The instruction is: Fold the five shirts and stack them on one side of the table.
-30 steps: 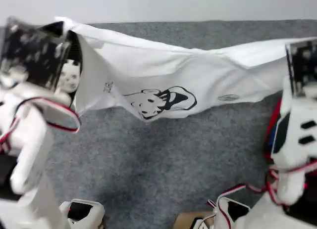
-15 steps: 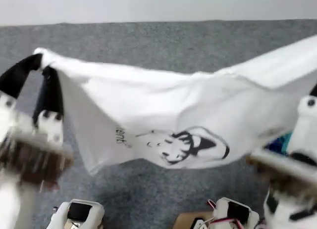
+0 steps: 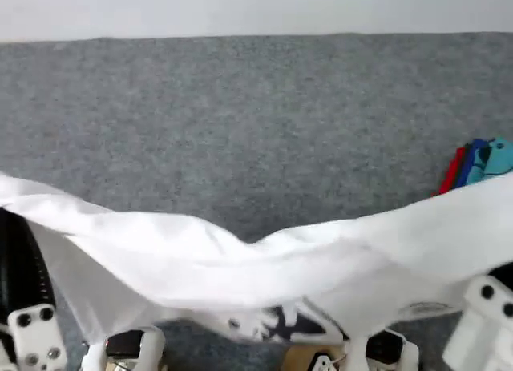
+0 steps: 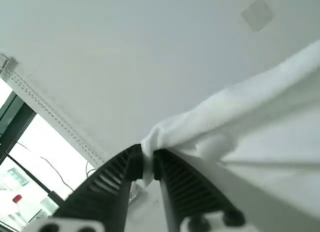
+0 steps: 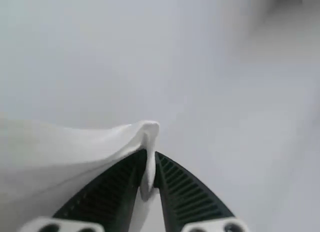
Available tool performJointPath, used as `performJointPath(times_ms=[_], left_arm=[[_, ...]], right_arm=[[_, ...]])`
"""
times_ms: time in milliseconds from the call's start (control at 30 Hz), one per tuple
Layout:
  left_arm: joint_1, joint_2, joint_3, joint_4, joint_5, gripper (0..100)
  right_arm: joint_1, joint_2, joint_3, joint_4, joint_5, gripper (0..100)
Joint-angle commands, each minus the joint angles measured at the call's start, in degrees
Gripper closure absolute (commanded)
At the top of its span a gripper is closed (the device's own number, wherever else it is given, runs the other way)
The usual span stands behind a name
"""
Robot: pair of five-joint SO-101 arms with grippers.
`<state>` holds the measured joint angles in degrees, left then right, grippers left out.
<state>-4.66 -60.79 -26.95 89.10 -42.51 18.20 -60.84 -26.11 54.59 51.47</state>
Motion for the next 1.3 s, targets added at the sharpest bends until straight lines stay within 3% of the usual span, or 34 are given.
performJointPath(times_ms=[0,167,267,433,667,800,1000,1267], left_arm=[[-1.32,0.18,3.47,-0.26,-0.44,100],[-1.23,0.18,20.26,-0.79,-2.55,100],[-1.23,0.18,33.71,-6.42,-6.86,100],[-1.67,0.18,57.01,-24.88,-9.14,100],[-1.41,0.26,87.78,-59.16,-9.05,100],[-1.41,0.35,98.15,-72.26,-9.93,100],[-2.64,10.81,97.19,-79.74,-11.25,100],[-2.73,39.65,74.68,-80.97,-11.16,100]], right_arm=[[0.04,2.42,2.99,-1.36,0.53,98.8],[-2.77,10.33,11.08,-1.36,0.97,98.8],[-8.13,15.16,15.82,-0.92,2.37,98.8],[-15.25,21.93,26.55,-5.49,3.96,98.8],[-17.1,32.31,41.85,-27.82,3.96,98.8],[-17.71,39.34,43.08,-38.29,4.04,98.8],[-17.8,48.22,42.99,-52.09,4.13,98.8],[-17.89,57.8,38.51,-58.33,4.22,98.8]])
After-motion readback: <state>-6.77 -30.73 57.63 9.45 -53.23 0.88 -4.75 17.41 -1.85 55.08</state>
